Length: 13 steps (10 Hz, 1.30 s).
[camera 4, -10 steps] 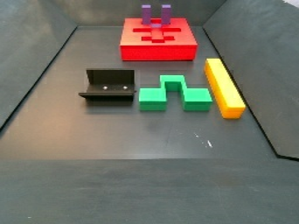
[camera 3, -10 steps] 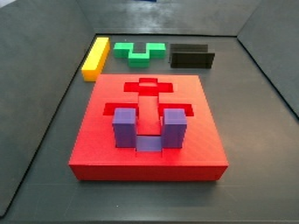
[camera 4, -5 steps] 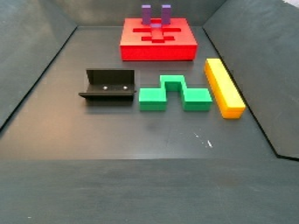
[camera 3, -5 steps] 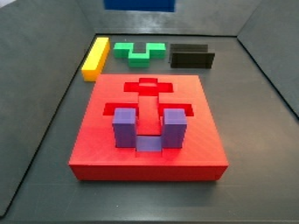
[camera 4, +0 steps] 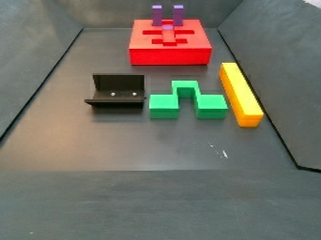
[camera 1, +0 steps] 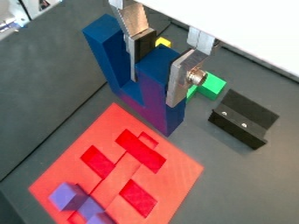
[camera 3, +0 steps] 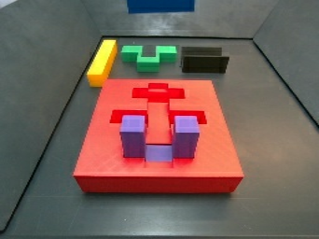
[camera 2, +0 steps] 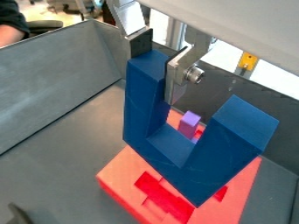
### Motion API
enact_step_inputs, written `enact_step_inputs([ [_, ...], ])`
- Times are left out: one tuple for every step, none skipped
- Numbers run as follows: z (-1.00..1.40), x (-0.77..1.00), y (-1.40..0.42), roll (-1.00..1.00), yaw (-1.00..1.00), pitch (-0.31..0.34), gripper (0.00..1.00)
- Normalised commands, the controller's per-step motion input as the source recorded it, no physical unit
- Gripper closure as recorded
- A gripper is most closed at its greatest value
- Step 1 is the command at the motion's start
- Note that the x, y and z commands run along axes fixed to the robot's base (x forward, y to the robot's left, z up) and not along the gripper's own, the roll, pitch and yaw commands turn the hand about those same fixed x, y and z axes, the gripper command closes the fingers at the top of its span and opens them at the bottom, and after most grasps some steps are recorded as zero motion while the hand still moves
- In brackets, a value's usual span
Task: Pick up the blue object. Move up. Place the blue object on the fixture. Regrasp the blue object. Move to above the board. Insert the blue object.
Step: Insert the blue object.
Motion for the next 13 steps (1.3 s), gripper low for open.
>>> enact_step_inputs([
  [-0.41, 0.0, 0.46, -0.38, 0.29, -0.141, 1.0],
  [-0.57, 0.0, 0.04, -0.23, 0.35, -0.121, 1.0],
  [-0.77, -0.1, -0.69, 0.21, 0.2, -0.146, 1.0],
  [-0.68, -0.07, -0.57, 0.18, 0.2, -0.133, 1.0],
  [-0.63, -0.06, -0.4, 0.14, 0.19, -0.129, 1.0],
  [-0.63, -0.02, 0.0, 0.0, 0.19, -0.151, 1.0],
  [-0.58, 0.0, 0.11, 0.0, 0.13, -0.16, 1.0],
  [-0.5, 0.0, 0.07, -0.01, 0.09, -0.146, 1.0],
  [-0.43, 0.0, 0.0, -0.03, 0.07, -0.126, 1.0],
  [-0.29, 0.0, -0.12, 0.0, 0.09, -0.084, 1.0],
  [-0.18, 0.06, -0.15, 0.0, 0.09, -0.059, 1.0],
  [-0.13, 0.11, -0.19, 0.02, 0.02, -0.044, 1.0],
  [-0.07, 0.21, -0.13, 0.17, 0.0, 0.0, 1.0],
])
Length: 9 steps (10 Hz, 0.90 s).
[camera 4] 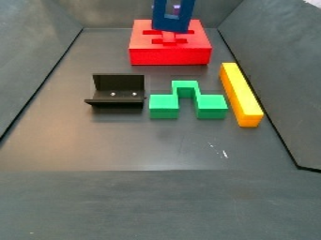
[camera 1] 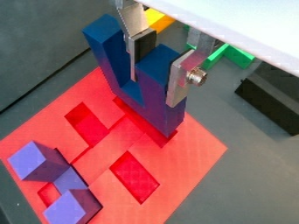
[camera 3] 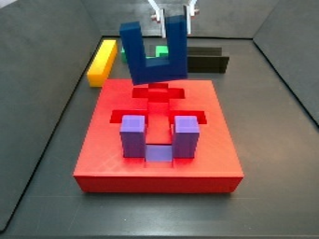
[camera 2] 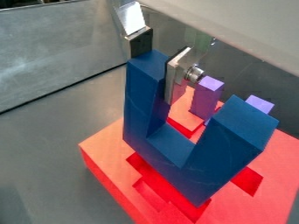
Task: Pick up the blue object. Move up. Place the blue object on the fixture. Regrasp the blue object. Move to above the board. Insert the blue object.
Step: Insert the blue object.
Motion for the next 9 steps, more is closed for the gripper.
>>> enact_step_inputs([
  [-0.19, 0.17, -0.04, 0.13, -0.01, 0.0, 1.0],
  [-0.26, 0.11, 0.0, 0.03, 0.0, 0.0, 1.0],
  [-0.28, 0.07, 0.0, 0.03, 0.0, 0.0, 1.0],
  [-0.28, 0.09, 0.0, 0.09, 0.01, 0.0, 1.0],
  [-0.27, 0.16, 0.0, 0.14, 0.0, 0.0, 1.0],
  [-0.26, 0.19, 0.0, 0.16, 0.0, 0.034, 1.0],
  [-0.21, 0.1, -0.02, 0.21, -0.06, 0.109, 1.0],
  [-0.09, 0.0, -0.07, 0.17, -0.05, 0.171, 1.0],
  [-0.05, 0.04, -0.11, 0.1, -0.04, 0.203, 1.0],
])
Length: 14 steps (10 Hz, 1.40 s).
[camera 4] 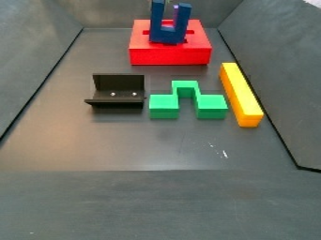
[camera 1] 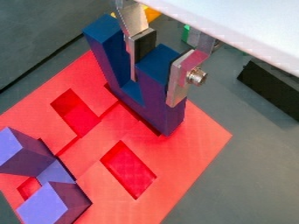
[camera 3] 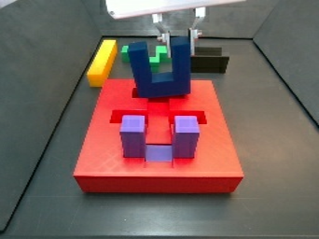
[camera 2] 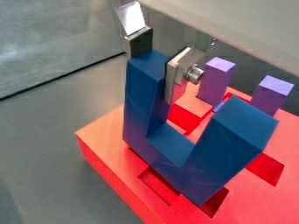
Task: Pick up the blue object. Move up. Place the blue object on the fixture. Regrasp the blue object. Move to above the board. Insert the blue object.
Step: Insert the blue object.
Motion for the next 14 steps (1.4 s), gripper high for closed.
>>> enact_step_inputs([
  [-0.02, 0.06, -0.11, 0.07, -0.03, 0.2, 1.0],
  [-0.08, 0.0, -0.11, 0.02, 0.0, 0.19, 1.0],
  [-0.12, 0.0, -0.06, 0.0, 0.0, 0.177, 1.0],
  [-0.11, 0.0, -0.01, 0.0, 0.0, 0.16, 1.0],
  [-0.1, 0.0, 0.0, 0.0, 0.0, 0.141, 1.0],
  [-0.1, 0.0, 0.0, 0.0, 0.0, 0.124, 1.0],
  [-0.18, 0.0, 0.03, 0.0, 0.0, 0.091, 1.0],
  [-0.29, 0.23, 0.02, 0.0, 0.1, 0.0, 1.0],
  [-0.31, 0.32, 0.02, 0.0, 0.1, -0.001, 1.0],
  [-0.39, 0.31, 0.02, 0.0, 0.1, -0.034, 1.0],
  [-0.41, 0.28, 0.0, 0.0, 0.05, -0.029, 1.0],
  [-0.4, 0.12, 0.0, 0.0, 0.07, 0.0, 1.0],
  [-0.24, 0.0, 0.06, 0.0, 0.0, 0.0, 1.0],
  [-0.11, -0.03, 0.15, -0.02, 0.0, 0.016, 1.0],
])
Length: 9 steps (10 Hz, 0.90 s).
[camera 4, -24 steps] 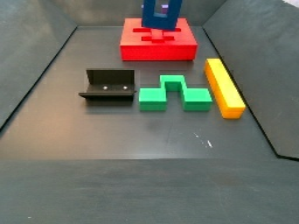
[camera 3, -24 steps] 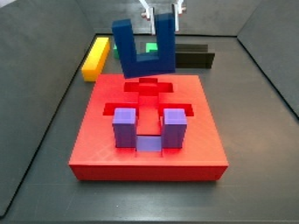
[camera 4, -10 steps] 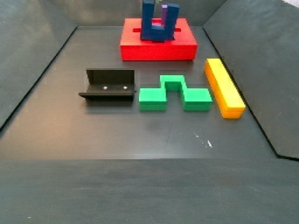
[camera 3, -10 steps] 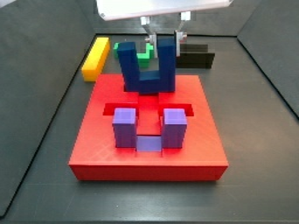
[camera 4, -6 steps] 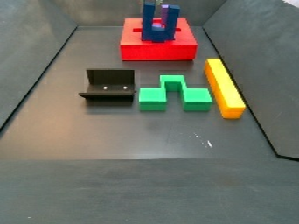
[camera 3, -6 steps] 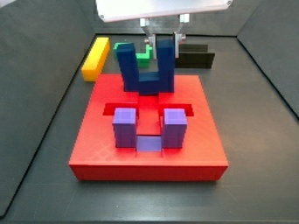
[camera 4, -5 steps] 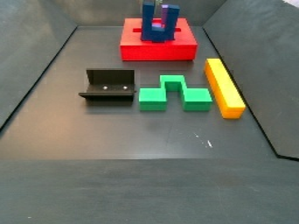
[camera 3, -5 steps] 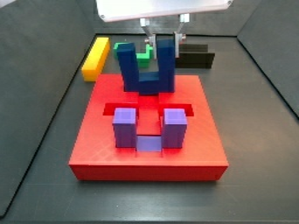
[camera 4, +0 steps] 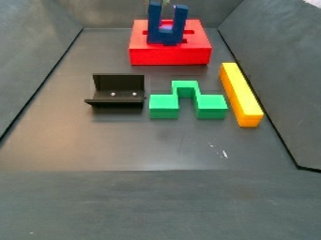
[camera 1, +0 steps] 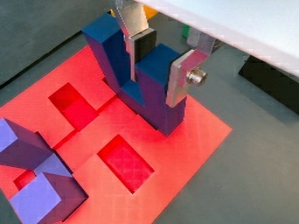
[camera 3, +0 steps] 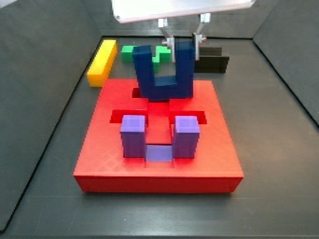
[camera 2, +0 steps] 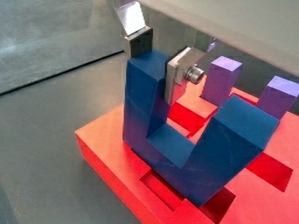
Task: Pick up the blue object. Move up. Place the blue object on the fixture. Regrasp the blue object. Move to above the board. Insert the blue object.
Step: Insert the blue object.
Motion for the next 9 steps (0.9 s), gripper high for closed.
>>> enact_step_inputs([
  [-0.07, -0.12, 0.11, -0.05, 0.0, 0.021, 1.0],
  [-0.09, -0.28, 0.11, -0.05, -0.03, 0.007, 1.0],
  [-0.12, -0.39, 0.07, -0.02, -0.07, 0.0, 1.0],
  [-0.16, -0.47, 0.04, -0.01, -0.09, 0.0, 1.0],
  [-0.21, -0.35, 0.0, 0.0, -0.02, 0.0, 1.0],
  [-0.13, -0.01, -0.11, 0.0, 0.0, 0.0, 1.0],
  [-0.19, 0.25, -0.22, 0.06, 0.08, 0.0, 1.0],
  [-0.24, 0.41, -0.37, 0.16, 0.18, 0.0, 1.0],
  [-0.37, 0.72, -0.27, 0.16, 0.16, 0.0, 1.0],
])
